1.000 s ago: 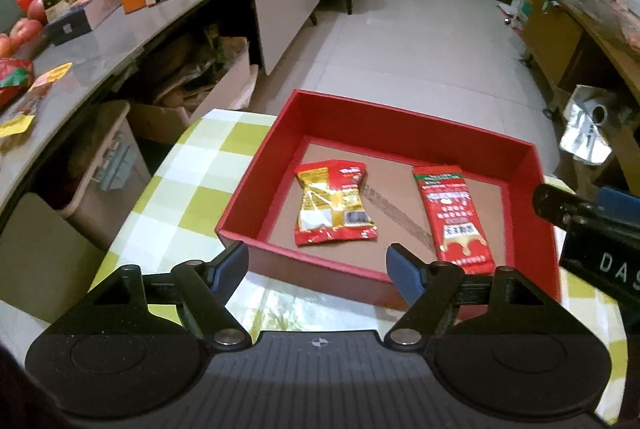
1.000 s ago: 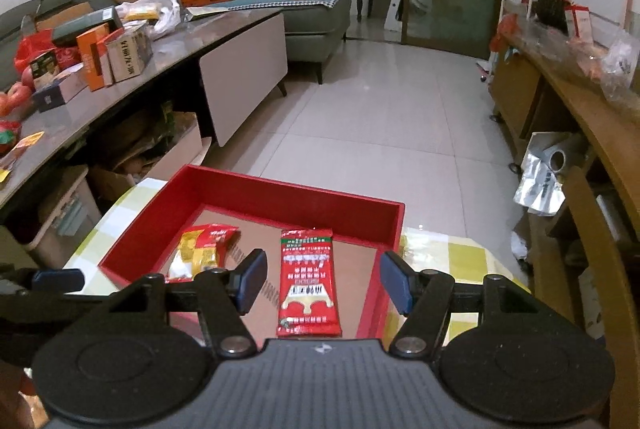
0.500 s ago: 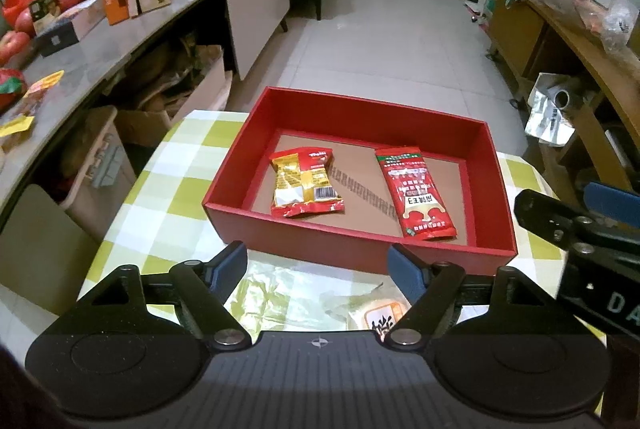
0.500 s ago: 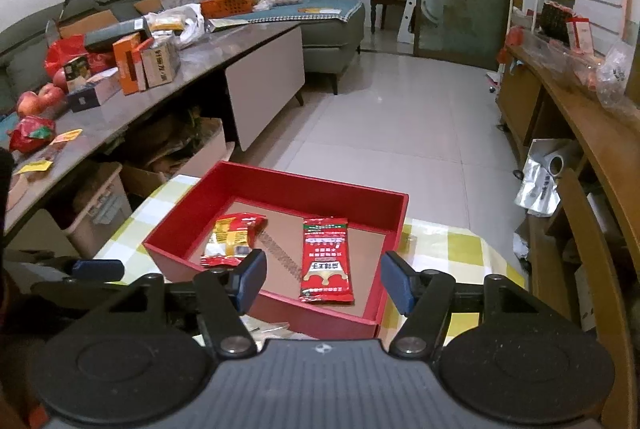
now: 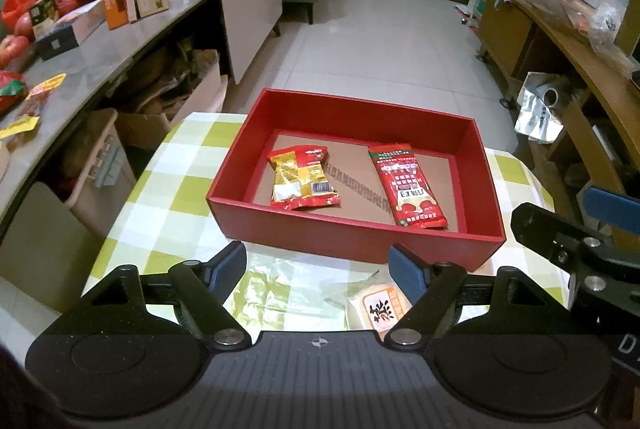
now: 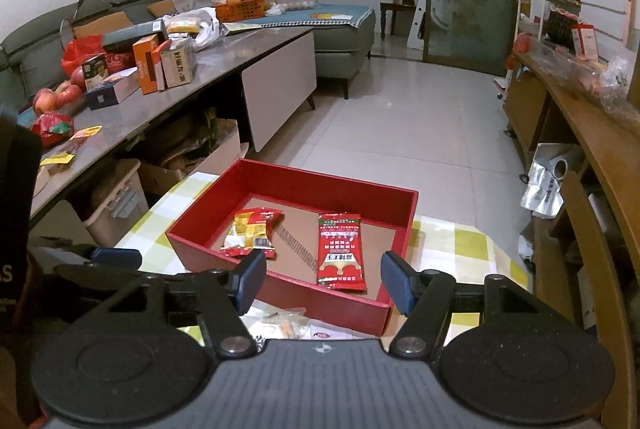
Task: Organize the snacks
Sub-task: 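Withdraw both tools from the red box back toward the snacks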
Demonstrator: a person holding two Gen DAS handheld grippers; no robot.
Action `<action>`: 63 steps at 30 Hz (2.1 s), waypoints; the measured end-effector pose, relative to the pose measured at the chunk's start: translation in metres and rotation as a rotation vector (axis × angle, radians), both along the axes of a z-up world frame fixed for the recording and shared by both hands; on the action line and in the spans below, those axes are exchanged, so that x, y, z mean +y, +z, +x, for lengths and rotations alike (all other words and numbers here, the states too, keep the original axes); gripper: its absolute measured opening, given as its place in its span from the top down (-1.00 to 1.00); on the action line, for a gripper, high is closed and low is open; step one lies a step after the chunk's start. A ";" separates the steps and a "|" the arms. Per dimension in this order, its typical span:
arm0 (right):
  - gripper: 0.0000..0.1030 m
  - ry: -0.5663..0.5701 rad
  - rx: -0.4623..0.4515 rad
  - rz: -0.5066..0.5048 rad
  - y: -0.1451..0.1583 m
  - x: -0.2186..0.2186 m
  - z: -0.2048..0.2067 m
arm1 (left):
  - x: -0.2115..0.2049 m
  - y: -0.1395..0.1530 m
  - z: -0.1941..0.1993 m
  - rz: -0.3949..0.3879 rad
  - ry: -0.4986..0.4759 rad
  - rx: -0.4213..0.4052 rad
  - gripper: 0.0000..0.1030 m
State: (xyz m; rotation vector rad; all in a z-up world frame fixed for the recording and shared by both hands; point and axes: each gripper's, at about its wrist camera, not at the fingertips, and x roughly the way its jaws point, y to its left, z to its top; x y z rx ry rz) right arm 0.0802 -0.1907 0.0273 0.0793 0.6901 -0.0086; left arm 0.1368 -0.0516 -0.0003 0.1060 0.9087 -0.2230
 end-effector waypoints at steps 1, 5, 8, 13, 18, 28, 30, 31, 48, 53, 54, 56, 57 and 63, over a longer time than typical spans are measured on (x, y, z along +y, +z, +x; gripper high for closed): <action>-0.41 -0.001 0.000 0.000 0.000 -0.001 -0.001 | 0.001 0.000 -0.001 0.000 -0.001 -0.001 -0.62; -0.41 -0.001 -0.001 0.005 0.001 -0.001 -0.006 | 0.003 0.002 -0.004 0.000 -0.004 -0.005 -0.62; -0.41 0.002 -0.001 0.005 0.001 0.000 -0.007 | 0.004 0.002 -0.006 0.000 -0.006 -0.007 -0.62; -0.42 0.013 0.000 0.006 0.001 0.004 -0.015 | 0.007 0.003 -0.012 -0.001 -0.012 -0.009 -0.63; -0.42 0.023 -0.001 0.009 0.002 0.007 -0.022 | 0.009 0.005 -0.018 -0.004 -0.020 -0.012 -0.63; -0.42 0.029 -0.004 0.015 0.004 0.010 -0.027 | 0.012 0.007 -0.025 -0.008 -0.029 -0.017 -0.63; -0.42 0.029 -0.003 0.014 0.004 0.011 -0.027 | 0.013 0.007 -0.026 -0.007 -0.030 -0.019 -0.63; -0.42 0.030 -0.003 0.014 0.004 0.011 -0.028 | 0.013 0.008 -0.027 -0.007 -0.030 -0.020 -0.63; -0.42 0.053 0.008 0.012 0.003 0.020 -0.040 | 0.020 0.006 -0.040 0.004 -0.036 -0.022 -0.64; -0.42 0.060 0.019 0.012 0.001 0.023 -0.042 | 0.023 0.005 -0.043 0.008 -0.037 -0.020 -0.64; -0.42 0.061 0.024 0.012 0.000 0.024 -0.043 | 0.024 0.005 -0.044 0.011 -0.037 -0.019 -0.64; -0.42 0.070 0.039 0.007 -0.004 0.028 -0.044 | 0.026 0.003 -0.046 0.017 -0.037 -0.016 -0.64; -0.42 0.077 0.045 0.004 -0.006 0.030 -0.045 | 0.027 0.002 -0.046 0.021 -0.035 -0.012 -0.64; -0.42 0.130 0.117 0.002 -0.022 0.042 -0.044 | 0.037 -0.013 -0.051 0.050 -0.029 0.032 -0.66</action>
